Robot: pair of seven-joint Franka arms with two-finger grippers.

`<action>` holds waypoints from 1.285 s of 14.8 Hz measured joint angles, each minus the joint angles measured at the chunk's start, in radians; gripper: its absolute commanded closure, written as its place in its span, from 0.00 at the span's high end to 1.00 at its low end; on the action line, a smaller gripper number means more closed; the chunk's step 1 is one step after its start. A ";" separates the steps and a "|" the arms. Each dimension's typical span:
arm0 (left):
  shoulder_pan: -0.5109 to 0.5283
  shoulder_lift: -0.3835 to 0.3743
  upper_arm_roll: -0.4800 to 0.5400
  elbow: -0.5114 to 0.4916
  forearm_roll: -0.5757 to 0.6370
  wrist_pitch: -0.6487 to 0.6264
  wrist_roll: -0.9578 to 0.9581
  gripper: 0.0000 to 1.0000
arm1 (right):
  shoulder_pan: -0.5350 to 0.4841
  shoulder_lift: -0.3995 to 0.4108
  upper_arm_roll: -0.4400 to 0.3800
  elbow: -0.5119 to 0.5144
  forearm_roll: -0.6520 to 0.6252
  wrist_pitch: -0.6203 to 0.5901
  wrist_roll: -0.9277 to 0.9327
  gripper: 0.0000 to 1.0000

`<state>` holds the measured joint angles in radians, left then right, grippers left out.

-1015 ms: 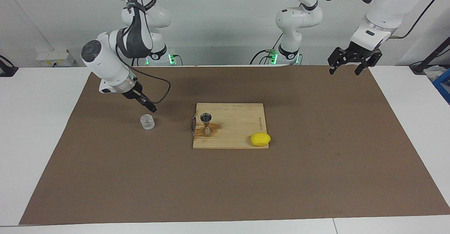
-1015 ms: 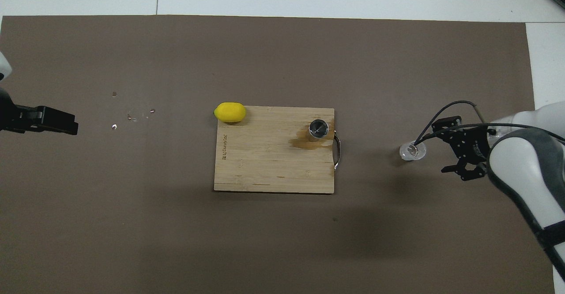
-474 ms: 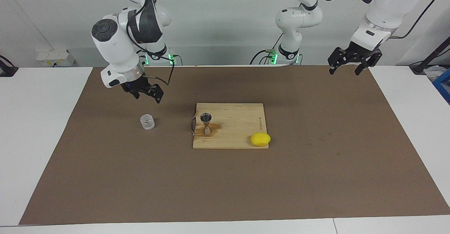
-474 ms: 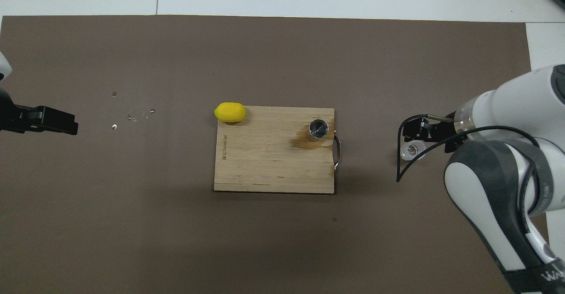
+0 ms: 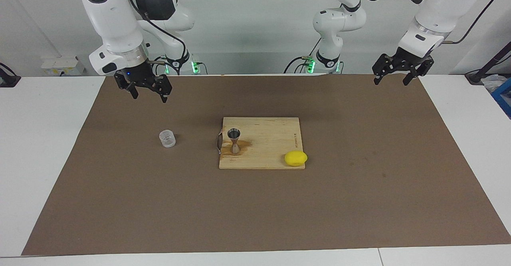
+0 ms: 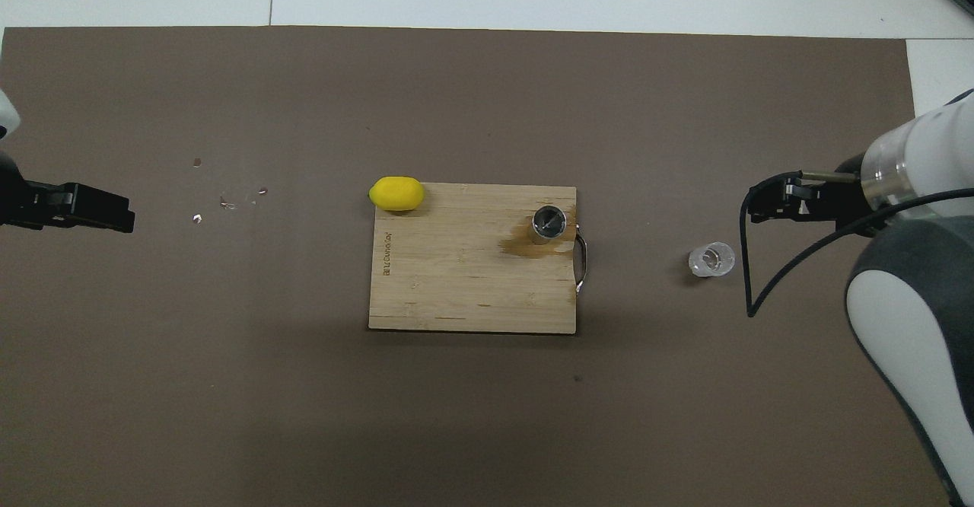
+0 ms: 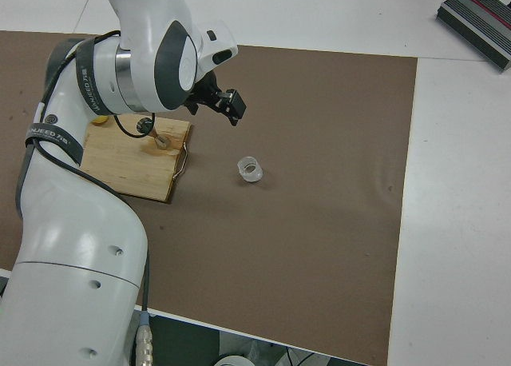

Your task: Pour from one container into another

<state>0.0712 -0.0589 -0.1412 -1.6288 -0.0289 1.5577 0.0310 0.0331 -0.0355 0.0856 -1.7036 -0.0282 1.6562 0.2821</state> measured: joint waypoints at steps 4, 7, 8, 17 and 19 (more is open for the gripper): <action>0.000 0.000 0.000 0.000 0.000 0.000 0.000 1.00 | -0.003 -0.013 -0.003 0.013 0.000 -0.054 -0.028 1.00; 0.000 0.000 0.000 0.000 0.000 0.000 0.000 1.00 | -0.007 -0.013 -0.006 0.011 0.002 -0.057 -0.059 1.00; 0.000 0.000 0.000 0.000 0.000 0.000 0.000 1.00 | -0.008 -0.013 -0.006 0.011 0.002 -0.057 -0.084 1.00; 0.000 0.000 0.000 0.000 0.000 0.000 0.000 1.00 | -0.009 -0.013 -0.006 0.011 0.012 -0.057 -0.125 1.00; 0.000 0.000 0.000 0.000 0.000 0.000 0.000 1.00 | -0.009 -0.013 -0.006 0.011 0.012 -0.057 -0.126 1.00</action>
<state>0.0712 -0.0589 -0.1412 -1.6288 -0.0289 1.5577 0.0310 0.0239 -0.0486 0.0800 -1.6925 -0.0158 1.5993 0.1566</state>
